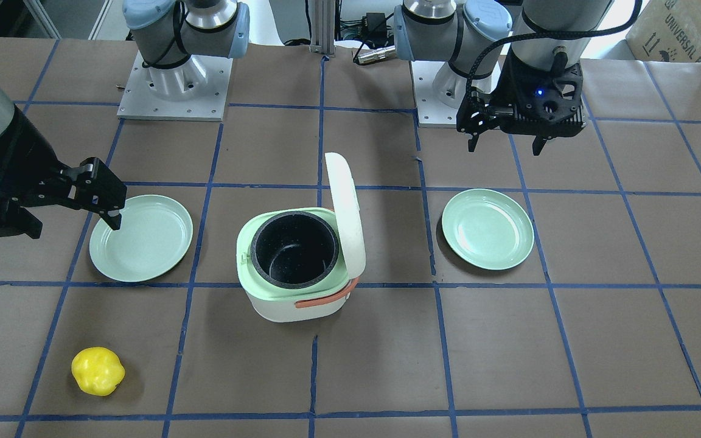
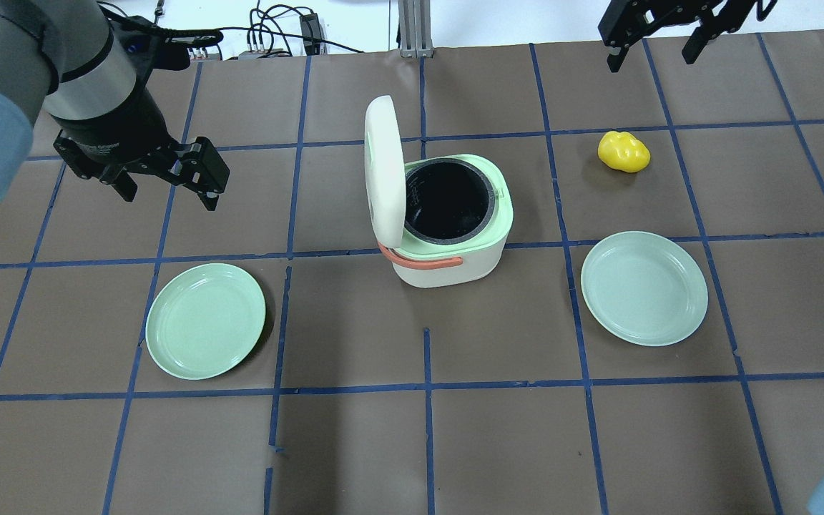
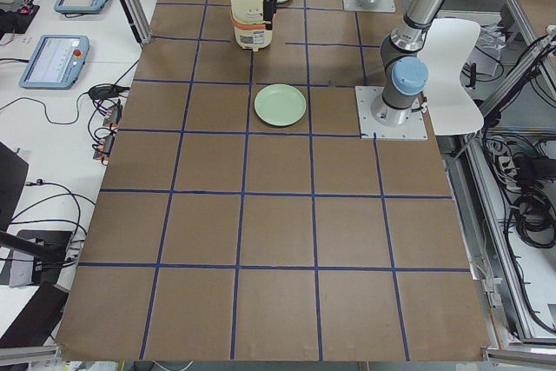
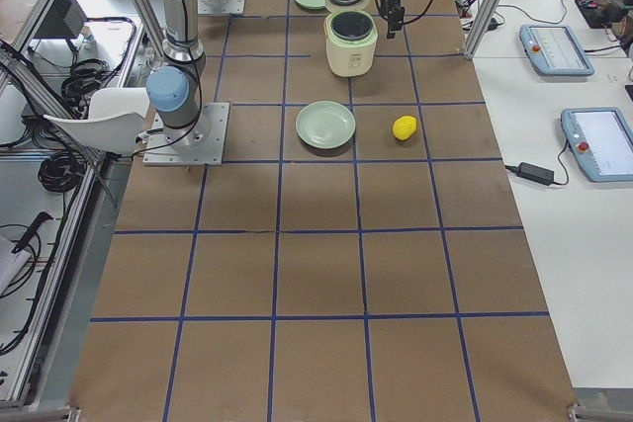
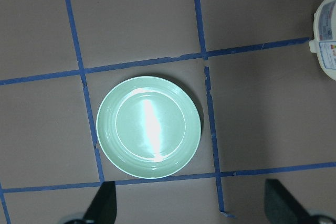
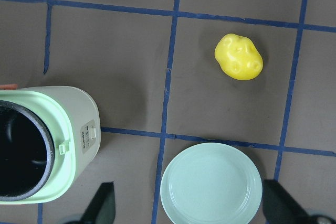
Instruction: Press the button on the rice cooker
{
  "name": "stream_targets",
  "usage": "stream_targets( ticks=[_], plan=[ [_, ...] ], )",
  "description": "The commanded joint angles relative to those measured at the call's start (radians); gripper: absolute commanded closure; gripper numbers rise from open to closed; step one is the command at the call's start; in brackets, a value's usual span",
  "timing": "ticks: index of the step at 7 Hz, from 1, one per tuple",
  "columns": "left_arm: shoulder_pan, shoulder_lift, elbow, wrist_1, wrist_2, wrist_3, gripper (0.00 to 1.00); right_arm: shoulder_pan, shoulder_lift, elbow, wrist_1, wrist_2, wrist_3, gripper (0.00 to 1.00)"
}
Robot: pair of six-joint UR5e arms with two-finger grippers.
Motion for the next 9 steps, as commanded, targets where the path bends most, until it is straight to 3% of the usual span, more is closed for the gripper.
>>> stream_targets(
  ticks=[1, 7, 9],
  plan=[
    [0.0, 0.0, 0.0, 0.0, 0.0, 0.0, 0.0, 0.0, 0.0, -0.001, -0.002, -0.004, 0.005, 0.0],
    [0.0, 0.0, 0.0, 0.0, 0.0, 0.0, 0.0, 0.008, -0.001, -0.009, -0.001, -0.007, 0.002, 0.0],
    [0.0, 0.0, 0.0, 0.0, 0.0, 0.0, 0.0, 0.096, -0.052, 0.046, -0.05, -0.01, -0.006, 0.0]
  ],
)
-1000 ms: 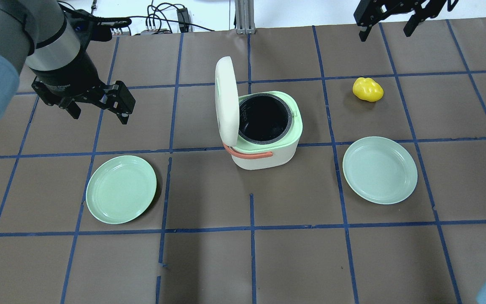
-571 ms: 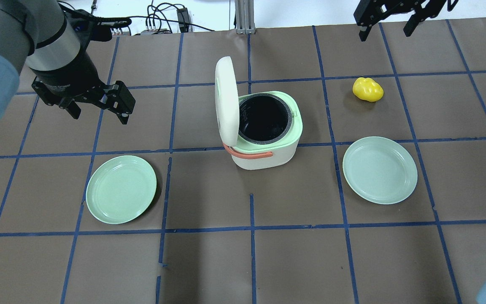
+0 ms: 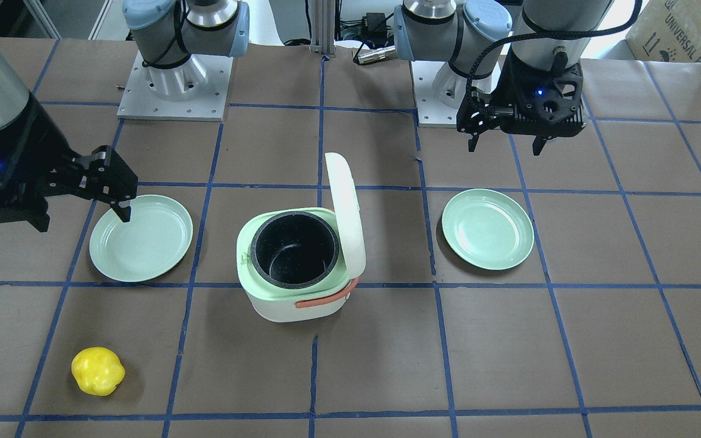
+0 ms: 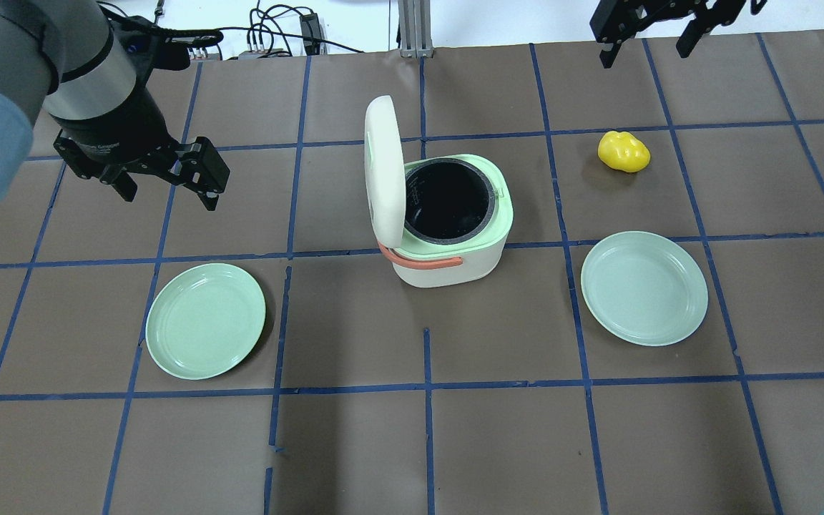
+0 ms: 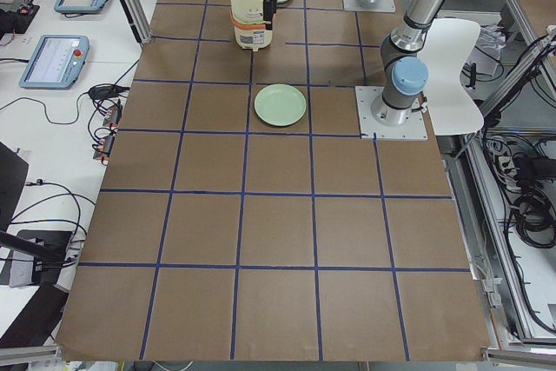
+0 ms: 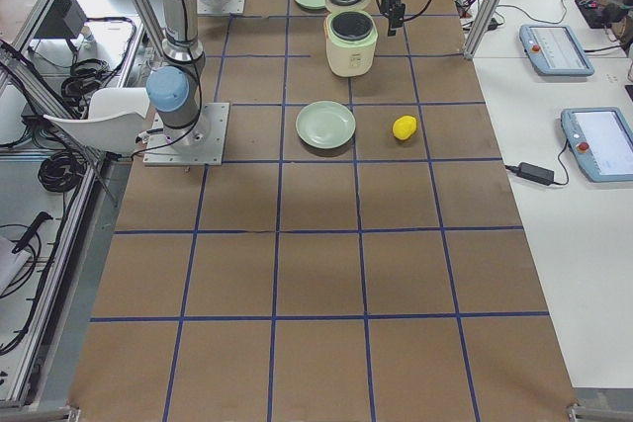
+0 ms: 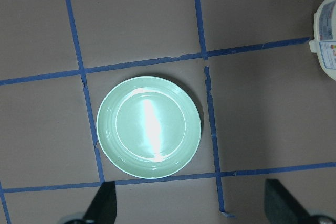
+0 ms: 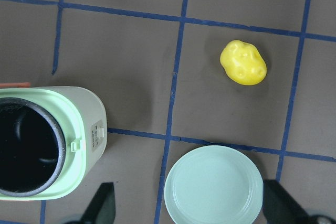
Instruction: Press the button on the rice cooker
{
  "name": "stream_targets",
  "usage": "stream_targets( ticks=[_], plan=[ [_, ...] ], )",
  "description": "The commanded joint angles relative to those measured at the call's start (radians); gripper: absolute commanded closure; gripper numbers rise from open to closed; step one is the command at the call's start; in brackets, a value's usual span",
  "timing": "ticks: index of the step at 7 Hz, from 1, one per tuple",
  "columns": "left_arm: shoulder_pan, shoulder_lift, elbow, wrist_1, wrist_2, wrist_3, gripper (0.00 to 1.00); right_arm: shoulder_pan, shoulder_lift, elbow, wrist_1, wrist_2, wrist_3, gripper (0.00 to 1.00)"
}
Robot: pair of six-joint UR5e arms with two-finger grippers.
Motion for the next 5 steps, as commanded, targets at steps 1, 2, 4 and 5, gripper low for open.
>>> stream_targets(
  ticks=[1, 2, 4, 5],
  plan=[
    [0.0, 0.0, 0.0, 0.0, 0.0, 0.0, 0.0, 0.081, -0.055, 0.099, -0.089, 0.0, -0.009, 0.0],
    [0.0, 0.0, 0.0, 0.0, 0.0, 0.0, 0.0, 0.086, -0.111, 0.169, -0.086, 0.006, -0.015, 0.0],
    [0.0, 0.0, 0.0, 0.0, 0.0, 0.0, 0.0, 0.082, -0.226, 0.28, -0.076, 0.009, -0.019, 0.0],
    [0.0, 0.0, 0.0, 0.0, 0.0, 0.0, 0.0, 0.073, -0.227, 0.279, -0.07, 0.009, -0.019, 0.0]
  ],
)
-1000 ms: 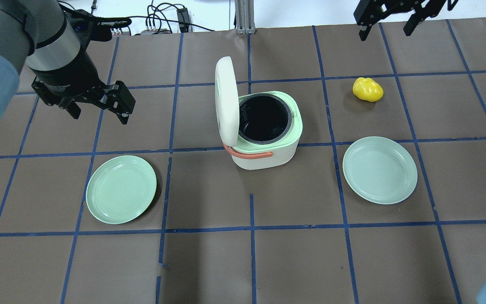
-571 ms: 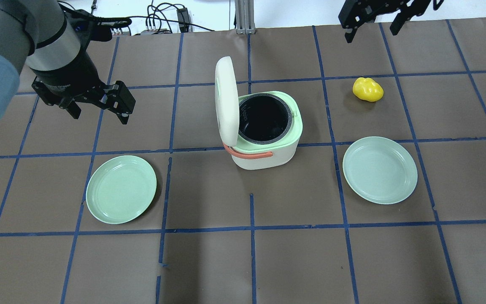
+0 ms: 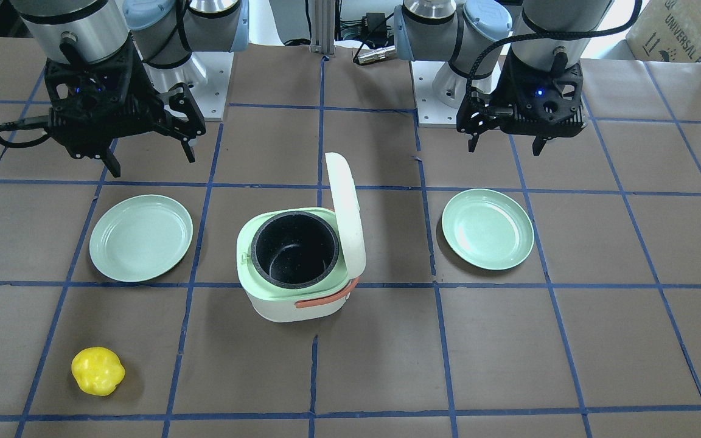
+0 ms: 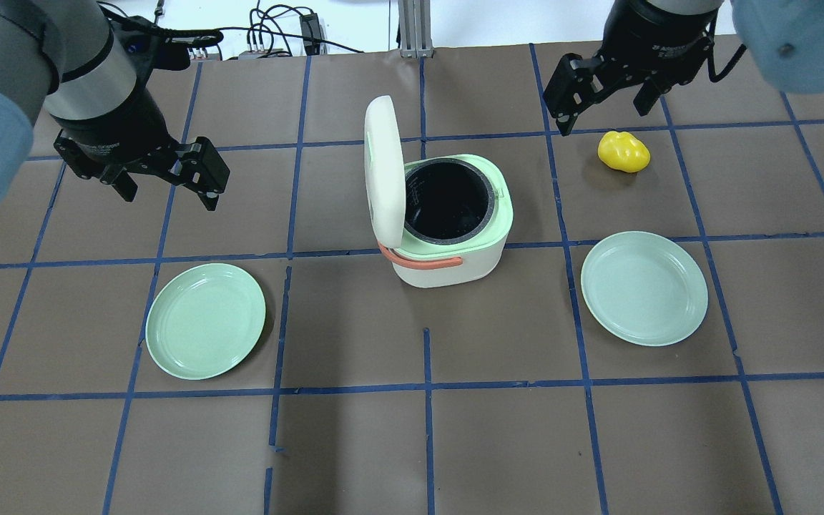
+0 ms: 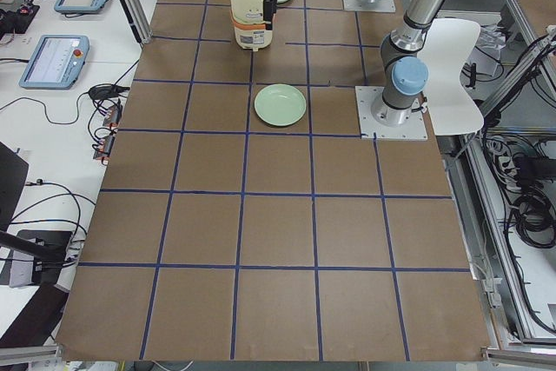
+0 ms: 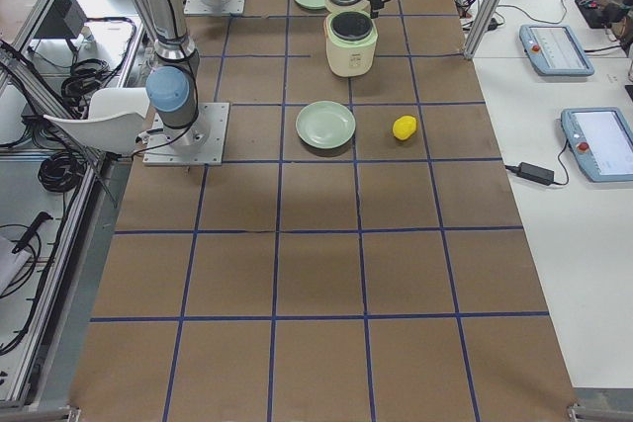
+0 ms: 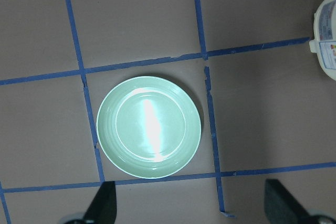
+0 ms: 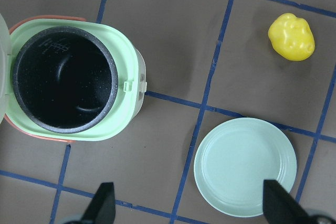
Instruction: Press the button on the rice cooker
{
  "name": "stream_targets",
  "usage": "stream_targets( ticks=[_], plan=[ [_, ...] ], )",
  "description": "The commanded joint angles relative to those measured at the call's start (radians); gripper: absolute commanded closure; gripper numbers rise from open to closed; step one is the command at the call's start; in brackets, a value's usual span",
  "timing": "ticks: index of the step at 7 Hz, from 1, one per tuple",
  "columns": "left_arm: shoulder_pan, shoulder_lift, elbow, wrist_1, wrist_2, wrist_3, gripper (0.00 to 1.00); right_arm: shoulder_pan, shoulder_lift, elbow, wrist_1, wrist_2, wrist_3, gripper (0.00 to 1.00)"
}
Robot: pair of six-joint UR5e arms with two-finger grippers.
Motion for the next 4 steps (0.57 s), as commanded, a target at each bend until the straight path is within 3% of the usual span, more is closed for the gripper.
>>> stream_targets(
  ticks=[1, 4],
  plan=[
    [0.0, 0.0, 0.0, 0.0, 0.0, 0.0, 0.0, -0.017, -0.028, 0.022, 0.021, -0.001, -0.001, 0.0],
    [0.0, 0.0, 0.0, 0.0, 0.0, 0.0, 0.0, -0.019, -0.029, 0.021, 0.033, -0.011, 0.002, 0.0]
  ],
)
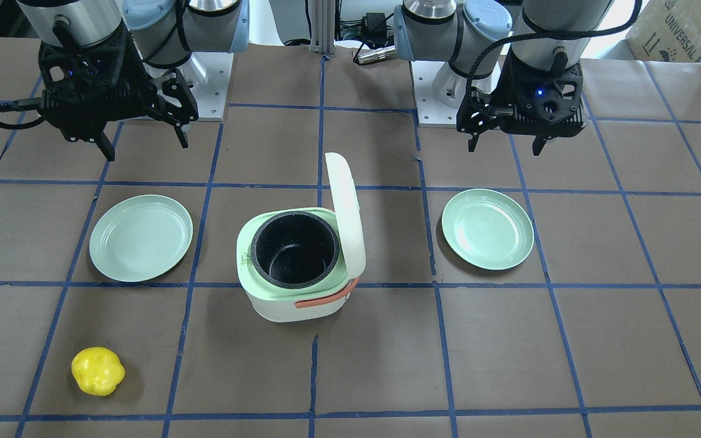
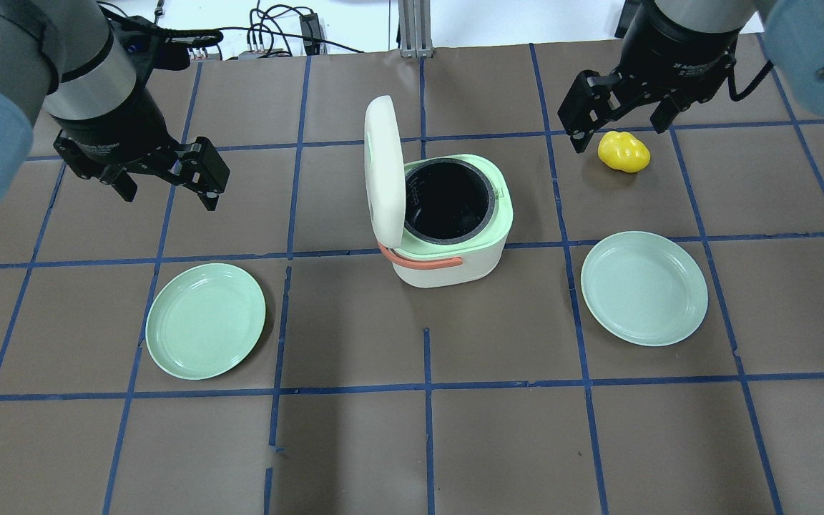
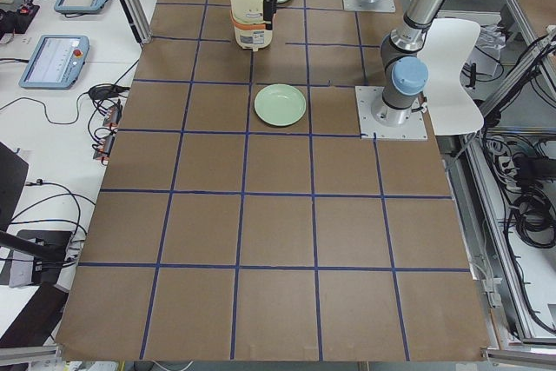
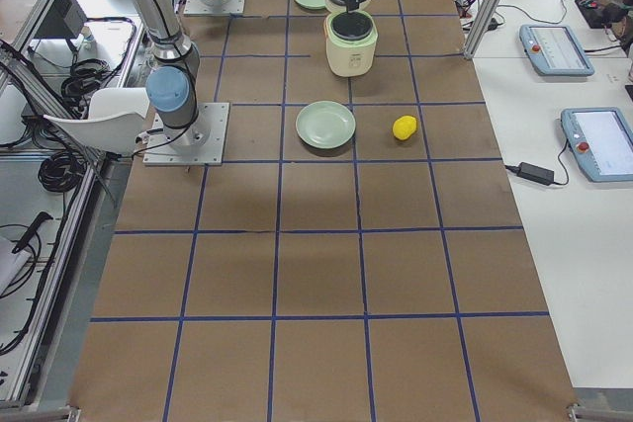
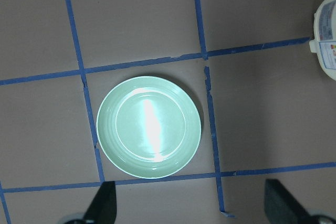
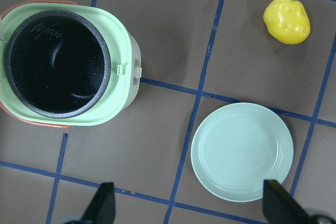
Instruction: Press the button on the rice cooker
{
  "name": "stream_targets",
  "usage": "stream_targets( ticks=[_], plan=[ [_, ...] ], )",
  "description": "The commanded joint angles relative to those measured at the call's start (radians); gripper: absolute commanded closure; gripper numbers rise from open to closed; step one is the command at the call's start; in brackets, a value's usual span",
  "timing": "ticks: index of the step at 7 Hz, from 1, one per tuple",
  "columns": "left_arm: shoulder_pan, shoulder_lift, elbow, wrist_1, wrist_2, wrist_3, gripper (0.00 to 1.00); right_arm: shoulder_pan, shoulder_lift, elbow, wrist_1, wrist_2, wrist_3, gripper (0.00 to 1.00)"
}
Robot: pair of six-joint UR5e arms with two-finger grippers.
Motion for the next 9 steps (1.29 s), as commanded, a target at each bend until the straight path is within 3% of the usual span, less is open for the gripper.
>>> stream_targets(
  ticks=[1, 9],
  plan=[
    [0.0, 0.0, 0.0, 0.0, 0.0, 0.0, 0.0, -0.003, -0.007, 0.011, 0.008, -0.005, 0.003, 0.0],
    [0.0, 0.0, 0.0, 0.0, 0.0, 0.0, 0.0, -0.026, -0.012, 0.014, 0.008, -0.008, 0.014, 0.0]
  ],
)
